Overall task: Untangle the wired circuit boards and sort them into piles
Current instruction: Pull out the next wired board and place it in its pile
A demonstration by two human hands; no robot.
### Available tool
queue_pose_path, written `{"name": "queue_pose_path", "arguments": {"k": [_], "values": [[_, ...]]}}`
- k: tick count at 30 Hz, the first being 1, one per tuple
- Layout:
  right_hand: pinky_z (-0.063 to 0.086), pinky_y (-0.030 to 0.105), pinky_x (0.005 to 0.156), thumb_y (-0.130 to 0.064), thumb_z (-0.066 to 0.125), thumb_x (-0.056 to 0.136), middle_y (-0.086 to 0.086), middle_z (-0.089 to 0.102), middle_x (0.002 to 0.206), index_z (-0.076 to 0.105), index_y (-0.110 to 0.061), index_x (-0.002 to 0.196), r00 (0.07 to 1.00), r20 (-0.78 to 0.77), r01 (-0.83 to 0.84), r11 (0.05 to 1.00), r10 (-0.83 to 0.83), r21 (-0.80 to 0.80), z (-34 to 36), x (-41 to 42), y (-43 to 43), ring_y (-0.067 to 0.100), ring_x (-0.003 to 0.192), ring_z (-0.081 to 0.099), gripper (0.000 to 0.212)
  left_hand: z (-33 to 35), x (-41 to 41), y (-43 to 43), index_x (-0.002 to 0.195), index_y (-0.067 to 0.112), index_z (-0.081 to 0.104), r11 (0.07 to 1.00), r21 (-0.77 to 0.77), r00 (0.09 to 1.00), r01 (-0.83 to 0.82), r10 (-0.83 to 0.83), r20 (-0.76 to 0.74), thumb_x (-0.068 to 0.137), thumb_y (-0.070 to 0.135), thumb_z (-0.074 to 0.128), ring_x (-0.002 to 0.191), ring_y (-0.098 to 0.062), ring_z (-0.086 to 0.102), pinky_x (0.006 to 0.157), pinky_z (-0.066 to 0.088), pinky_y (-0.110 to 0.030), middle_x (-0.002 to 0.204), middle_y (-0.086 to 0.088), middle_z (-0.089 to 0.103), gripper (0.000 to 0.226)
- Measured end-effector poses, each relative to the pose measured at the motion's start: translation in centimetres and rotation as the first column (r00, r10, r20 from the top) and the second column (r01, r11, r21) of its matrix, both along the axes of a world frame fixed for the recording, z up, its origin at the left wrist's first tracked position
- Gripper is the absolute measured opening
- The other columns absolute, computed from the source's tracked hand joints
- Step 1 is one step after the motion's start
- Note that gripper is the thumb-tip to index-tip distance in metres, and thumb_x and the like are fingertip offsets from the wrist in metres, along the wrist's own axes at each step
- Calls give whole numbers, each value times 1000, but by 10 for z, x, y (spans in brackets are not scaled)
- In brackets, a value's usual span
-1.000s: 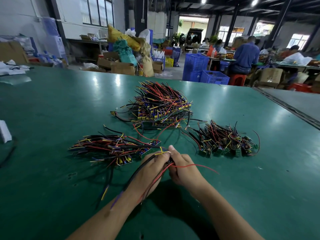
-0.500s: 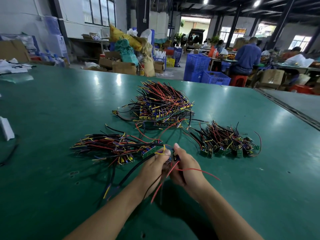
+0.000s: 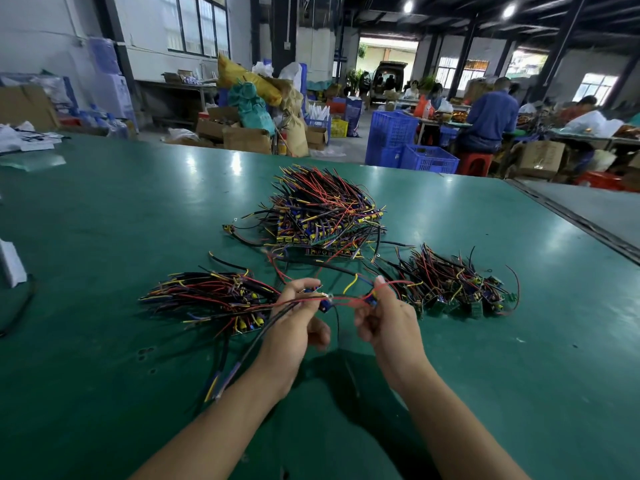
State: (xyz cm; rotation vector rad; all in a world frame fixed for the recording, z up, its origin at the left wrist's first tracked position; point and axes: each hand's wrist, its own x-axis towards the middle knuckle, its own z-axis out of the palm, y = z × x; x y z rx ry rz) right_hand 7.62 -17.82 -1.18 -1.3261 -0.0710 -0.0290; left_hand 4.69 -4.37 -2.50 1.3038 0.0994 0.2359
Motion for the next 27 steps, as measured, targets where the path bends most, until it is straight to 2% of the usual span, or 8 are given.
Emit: {"name": "queue_pose_path", "arguments": {"k": [3,7,8,10,14,20,24,27], "values": [[29,26,46,-47,47,99,3,58,54,70,-20,53,998,-8,57,994,-56,95,0,3,-1,13,43,42,58,9,-4,0,86,16,61,1000,-21,1000,20,-19,20,96,6,53,39,-13,50,42,40,-19,65,2,62,17],[39,23,44,-62,55,81,0,57,58,74,-20,63,997,-75,-10,987,23,163,-2,3,-2,12,46,46,51,8,-14,-4,87,8,65,918,325,968,227,-250,29,98,15,53,49,-16,49,48,38,-23,74,-16,66,18],[40,25,43,-64,57,78,2,56,58,73,-15,66,994,-83,-51,985,65,162,-3,3,-2,16,45,46,53,7,-15,-6,87,5,65,907,334,958,257,-285,36,97,15,53,49,-15,48,49,37,-22,72,-17,65,19],[41,31,46,-66,58,76,8,52,55,66,-5,73,989,-81,-112,983,125,146,-6,2,-2,23,42,45,62,10,-17,-6,89,3,65,920,233,937,314,-340,80,95,17,52,47,-13,46,46,36,-20,67,-8,65,19],[39,35,54,-60,55,82,9,55,56,67,-13,59,987,-148,-50,990,70,134,-4,1,3,21,46,44,54,13,-18,-3,90,8,67,898,-31,894,439,-434,109,86,26,51,52,-13,45,49,35,-23,72,-5,62,24],[32,17,36,-48,49,97,0,55,64,59,-9,107,910,-414,193,866,18,462,0,9,-8,8,38,37,42,18,-11,4,79,13,45,850,-383,930,362,-357,86,90,34,41,46,-15,37,45,28,-26,61,-3,45,25],[28,14,34,-48,39,101,-4,51,56,63,-10,88,902,-432,242,810,16,534,1,13,-18,6,37,33,46,18,-7,5,63,16,50,892,-371,963,256,-270,17,91,57,30,41,-12,32,43,25,-24,58,0,42,54],[32,15,36,-44,48,99,-2,52,60,59,-10,86,914,-406,227,825,4,518,4,12,-17,6,38,38,39,18,-6,5,90,10,40,911,-363,979,196,-204,15,84,55,36,40,-12,35,41,27,-22,65,-1,50,46]]}}
